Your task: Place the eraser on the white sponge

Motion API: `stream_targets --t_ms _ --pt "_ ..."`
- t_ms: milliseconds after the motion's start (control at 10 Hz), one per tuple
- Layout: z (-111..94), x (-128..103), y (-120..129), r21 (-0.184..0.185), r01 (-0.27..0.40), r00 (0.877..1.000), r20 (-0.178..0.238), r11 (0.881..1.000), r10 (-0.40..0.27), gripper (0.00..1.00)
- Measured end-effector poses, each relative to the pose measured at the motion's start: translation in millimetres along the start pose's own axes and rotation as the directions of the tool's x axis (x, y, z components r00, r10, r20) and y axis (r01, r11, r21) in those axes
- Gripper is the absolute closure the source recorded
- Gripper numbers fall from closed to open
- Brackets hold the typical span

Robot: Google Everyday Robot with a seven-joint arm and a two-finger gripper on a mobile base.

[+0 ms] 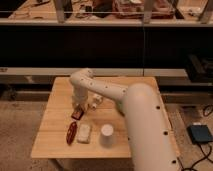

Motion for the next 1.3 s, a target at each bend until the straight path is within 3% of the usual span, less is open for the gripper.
stream_targets --t_ms 100,500,900,1300 --pt "-7 0 0 0.003 0.010 1.000 0.000 1.000 -0.010 0.97" --pt "-45 -1 14 -0.038 0.045 0.999 -0.011 0.998 -0.046 0.97" --pt "-77 -56 13 -0.059 0.140 0.990 0.040 0.988 -0.138 0.97" --pt "-66 -114 22 -0.062 0.196 0.979 0.076 0.979 -0.191 0.97"
